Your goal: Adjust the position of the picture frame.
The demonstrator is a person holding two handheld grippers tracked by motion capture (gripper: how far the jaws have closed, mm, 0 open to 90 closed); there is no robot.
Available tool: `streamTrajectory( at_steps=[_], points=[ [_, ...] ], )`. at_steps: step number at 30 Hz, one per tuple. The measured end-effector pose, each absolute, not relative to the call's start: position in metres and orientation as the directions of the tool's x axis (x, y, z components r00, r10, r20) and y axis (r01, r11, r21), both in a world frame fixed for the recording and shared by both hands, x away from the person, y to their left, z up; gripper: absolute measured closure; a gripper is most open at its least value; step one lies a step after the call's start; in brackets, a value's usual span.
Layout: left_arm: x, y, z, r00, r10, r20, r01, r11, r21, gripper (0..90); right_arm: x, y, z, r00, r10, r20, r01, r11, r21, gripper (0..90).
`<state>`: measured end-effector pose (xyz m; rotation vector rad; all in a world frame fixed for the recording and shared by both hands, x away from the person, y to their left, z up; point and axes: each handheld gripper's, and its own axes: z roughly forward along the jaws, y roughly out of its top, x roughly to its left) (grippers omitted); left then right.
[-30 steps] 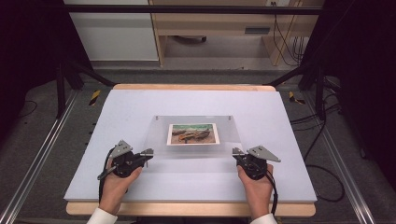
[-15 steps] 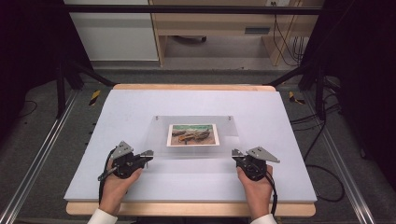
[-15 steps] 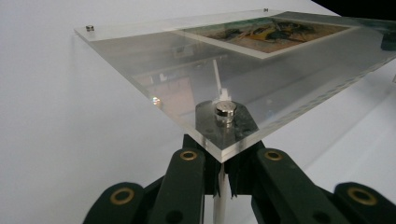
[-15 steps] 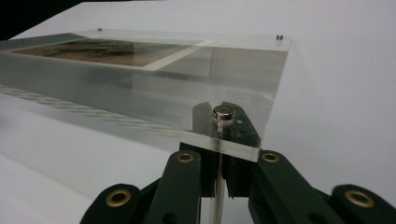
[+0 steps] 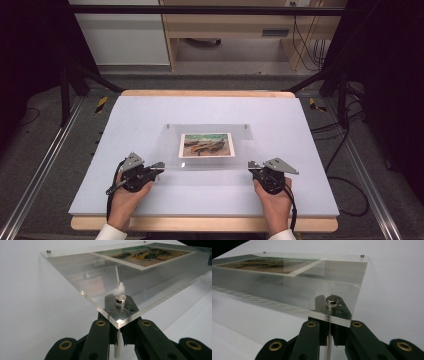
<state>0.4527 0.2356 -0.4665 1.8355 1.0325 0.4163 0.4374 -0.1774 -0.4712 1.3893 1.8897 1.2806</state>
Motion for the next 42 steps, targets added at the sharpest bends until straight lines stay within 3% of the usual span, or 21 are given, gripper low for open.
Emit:
streamTrajectory(
  at_steps=[42],
  points=[
    [0.4552,0.2343,-0.4749,0.571,0.813,-0.113,0.481,-0.221,0.848,83.5,0.4376,-0.1753,-0.4785,-0.384,0.913,0.141,0.521,0.087,0.849,84.2]
  ],
)
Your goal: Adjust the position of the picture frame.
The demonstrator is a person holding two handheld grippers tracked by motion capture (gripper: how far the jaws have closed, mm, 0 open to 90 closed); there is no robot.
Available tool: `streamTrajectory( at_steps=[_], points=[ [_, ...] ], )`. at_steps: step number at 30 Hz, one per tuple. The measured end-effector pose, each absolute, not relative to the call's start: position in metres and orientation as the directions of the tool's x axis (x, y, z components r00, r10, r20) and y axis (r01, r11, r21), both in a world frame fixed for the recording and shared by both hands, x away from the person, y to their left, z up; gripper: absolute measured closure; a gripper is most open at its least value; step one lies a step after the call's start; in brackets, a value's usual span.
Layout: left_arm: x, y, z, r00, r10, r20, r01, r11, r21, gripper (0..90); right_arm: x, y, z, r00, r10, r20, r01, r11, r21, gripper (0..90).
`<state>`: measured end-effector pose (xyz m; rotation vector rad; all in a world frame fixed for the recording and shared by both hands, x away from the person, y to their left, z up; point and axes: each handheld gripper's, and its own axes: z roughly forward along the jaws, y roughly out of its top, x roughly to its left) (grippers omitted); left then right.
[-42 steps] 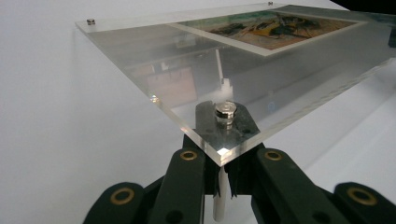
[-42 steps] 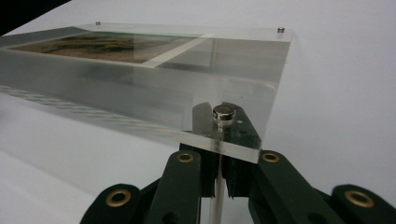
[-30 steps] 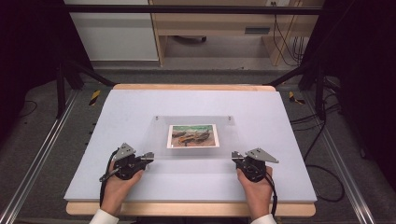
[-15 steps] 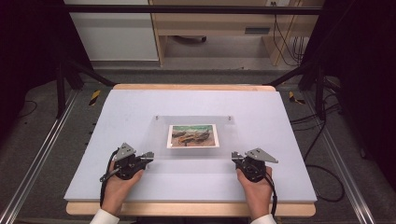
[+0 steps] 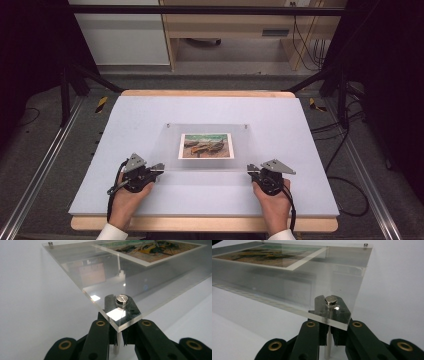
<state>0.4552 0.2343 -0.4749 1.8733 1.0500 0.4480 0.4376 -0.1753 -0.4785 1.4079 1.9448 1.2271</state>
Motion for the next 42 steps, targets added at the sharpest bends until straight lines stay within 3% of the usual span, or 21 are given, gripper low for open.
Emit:
streamTrajectory(
  at_steps=[15,20,24,25,26,27,28,29,31,34,38,42],
  points=[
    [0.455,0.233,-0.476,0.574,0.811,-0.114,0.489,-0.227,0.843,83.4,0.439,-0.176,-0.480,-0.381,0.913,0.142,0.528,0.089,0.845,83.6],
    [0.456,0.234,-0.476,0.576,0.809,-0.120,0.493,-0.226,0.840,82.8,0.438,-0.176,-0.480,-0.387,0.910,0.150,0.532,0.088,0.842,78.8],
    [0.455,0.232,-0.475,0.586,0.800,-0.126,0.497,-0.232,0.836,70.8,0.437,-0.177,-0.479,-0.391,0.905,0.168,0.547,0.082,0.833,65.1],
    [0.455,0.232,-0.475,0.586,0.800,-0.126,0.497,-0.232,0.836,67.5,0.437,-0.177,-0.479,-0.391,0.905,0.168,0.547,0.082,0.833,65.1],
    [0.453,0.231,-0.473,0.590,0.796,-0.131,0.499,-0.232,0.835,63.0,0.435,-0.180,-0.477,-0.385,0.908,0.164,0.549,0.082,0.832,57.2],
    [0.453,0.231,-0.473,0.590,0.796,-0.131,0.499,-0.232,0.835,59.8,0.435,-0.180,-0.477,-0.385,0.908,0.164,0.549,0.082,0.832,57.2],
    [0.452,0.230,-0.473,0.594,0.794,-0.128,0.498,-0.237,0.834,56.9,0.432,-0.184,-0.475,-0.388,0.905,0.173,0.560,0.083,0.824,50.1],
    [0.452,0.230,-0.473,0.594,0.794,-0.128,0.498,-0.237,0.834,53.6,0.432,-0.184,-0.475,-0.388,0.905,0.173,0.560,0.083,0.824,50.1],
    [0.449,0.228,-0.471,0.598,0.793,-0.117,0.494,-0.251,0.832,46.3,0.428,-0.188,-0.473,-0.388,0.905,0.172,0.563,0.085,0.822,39.1],
    [0.448,0.230,-0.468,0.601,0.789,-0.128,0.497,-0.243,0.833,36.7,0.422,-0.190,-0.470,-0.404,0.901,0.160,0.561,0.106,0.821,30.2],
    [0.445,0.232,-0.465,0.608,0.778,-0.157,0.506,-0.229,0.832,24.1,0.415,-0.190,-0.464,-0.425,0.896,0.126,0.531,0.134,0.837,21.4],
    [0.444,0.235,-0.464,0.614,0.771,-0.170,0.510,-0.222,0.831,16.3,0.413,-0.190,-0.460,-0.435,0.894,0.106,0.505,0.145,0.851,18.1]
  ],
)
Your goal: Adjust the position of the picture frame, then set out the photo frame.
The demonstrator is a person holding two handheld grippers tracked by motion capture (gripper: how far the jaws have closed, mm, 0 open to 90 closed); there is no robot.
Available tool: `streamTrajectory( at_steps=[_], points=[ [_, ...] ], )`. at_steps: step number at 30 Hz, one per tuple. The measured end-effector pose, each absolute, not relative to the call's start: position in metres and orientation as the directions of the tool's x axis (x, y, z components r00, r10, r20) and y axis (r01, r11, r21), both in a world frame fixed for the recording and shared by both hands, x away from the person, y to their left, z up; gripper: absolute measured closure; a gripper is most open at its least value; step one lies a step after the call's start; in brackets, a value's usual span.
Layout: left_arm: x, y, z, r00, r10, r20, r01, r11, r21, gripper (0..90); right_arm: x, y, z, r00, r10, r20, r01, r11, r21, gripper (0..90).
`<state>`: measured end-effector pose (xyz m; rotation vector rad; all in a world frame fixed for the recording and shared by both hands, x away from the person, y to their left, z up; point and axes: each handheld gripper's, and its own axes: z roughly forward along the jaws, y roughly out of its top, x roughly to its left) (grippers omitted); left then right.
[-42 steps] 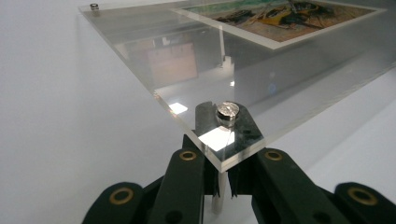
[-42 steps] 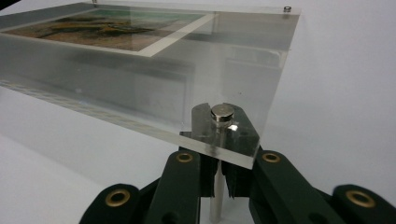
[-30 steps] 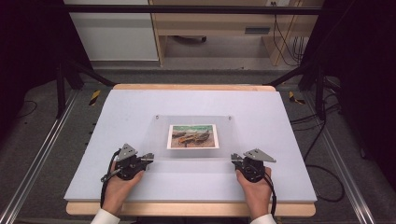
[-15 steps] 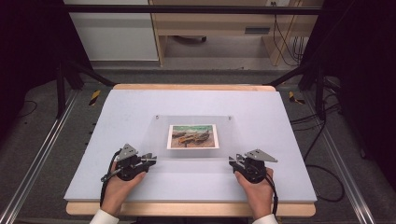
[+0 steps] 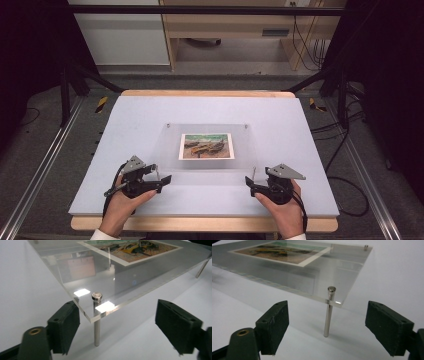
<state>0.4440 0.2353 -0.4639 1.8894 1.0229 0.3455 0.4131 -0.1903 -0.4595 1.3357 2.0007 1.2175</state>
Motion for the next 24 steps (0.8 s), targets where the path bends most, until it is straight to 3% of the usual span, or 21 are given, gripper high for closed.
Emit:
streamTrajectory(
  at_steps=[3,15,24],
  points=[
    [0.444,0.238,-0.463,0.613,0.770,-0.175,0.513,-0.219,0.830,10.6,0.414,-0.190,-0.457,-0.436,0.894,0.107,0.493,0.138,0.859,15.9],
    [0.442,0.249,-0.449,0.581,0.786,-0.210,0.458,-0.104,0.883,9.0,0.417,-0.188,-0.449,-0.436,0.894,0.109,0.457,0.116,0.882,11.0],
    [0.470,0.248,-0.442,0.544,0.805,-0.237,0.459,-0.048,0.887,15.4,0.446,-0.188,-0.434,-0.449,0.885,0.123,0.473,0.119,0.873,18.1]
  ],
)
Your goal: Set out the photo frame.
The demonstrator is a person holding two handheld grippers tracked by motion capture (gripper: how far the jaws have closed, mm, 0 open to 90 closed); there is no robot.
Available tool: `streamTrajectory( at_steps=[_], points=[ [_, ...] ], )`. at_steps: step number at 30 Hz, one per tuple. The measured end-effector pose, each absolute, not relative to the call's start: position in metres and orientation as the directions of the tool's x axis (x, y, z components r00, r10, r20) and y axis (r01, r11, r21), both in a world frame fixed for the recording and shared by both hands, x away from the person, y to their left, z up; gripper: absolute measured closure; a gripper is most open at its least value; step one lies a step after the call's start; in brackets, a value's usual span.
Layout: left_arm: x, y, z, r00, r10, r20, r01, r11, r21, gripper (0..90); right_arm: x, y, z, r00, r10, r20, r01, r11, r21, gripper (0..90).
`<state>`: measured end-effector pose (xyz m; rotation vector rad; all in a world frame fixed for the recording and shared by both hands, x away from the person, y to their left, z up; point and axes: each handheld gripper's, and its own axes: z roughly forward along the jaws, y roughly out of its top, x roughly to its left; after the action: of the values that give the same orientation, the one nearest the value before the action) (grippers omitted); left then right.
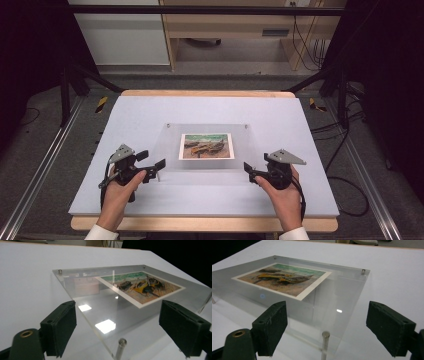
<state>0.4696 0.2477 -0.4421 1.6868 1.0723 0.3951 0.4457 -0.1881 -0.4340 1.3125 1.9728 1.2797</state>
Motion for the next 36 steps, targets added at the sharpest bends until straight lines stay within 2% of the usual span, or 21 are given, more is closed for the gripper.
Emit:
streamTrajectory(
  at_steps=[4,9,20,36],
  points=[
    [0.481,0.244,-0.441,0.549,0.802,-0.234,0.463,-0.059,0.884,15.5,0.468,-0.190,-0.429,-0.476,0.869,0.135,0.497,0.140,0.856,17.1],
    [0.484,0.241,-0.447,0.550,0.802,-0.233,0.477,-0.072,0.876,15.0,0.479,-0.190,-0.436,-0.491,0.855,0.166,0.517,0.132,0.846,13.5],
    [0.482,0.237,-0.458,0.523,0.812,-0.258,0.530,-0.073,0.845,15.5,0.483,-0.188,-0.451,-0.474,0.847,0.242,0.596,0.106,0.796,16.1],
    [0.483,0.239,-0.463,0.508,0.793,-0.335,0.585,-0.032,0.810,17.4,0.482,-0.190,-0.456,-0.461,0.821,0.338,0.635,0.039,0.771,15.3]
  ],
)
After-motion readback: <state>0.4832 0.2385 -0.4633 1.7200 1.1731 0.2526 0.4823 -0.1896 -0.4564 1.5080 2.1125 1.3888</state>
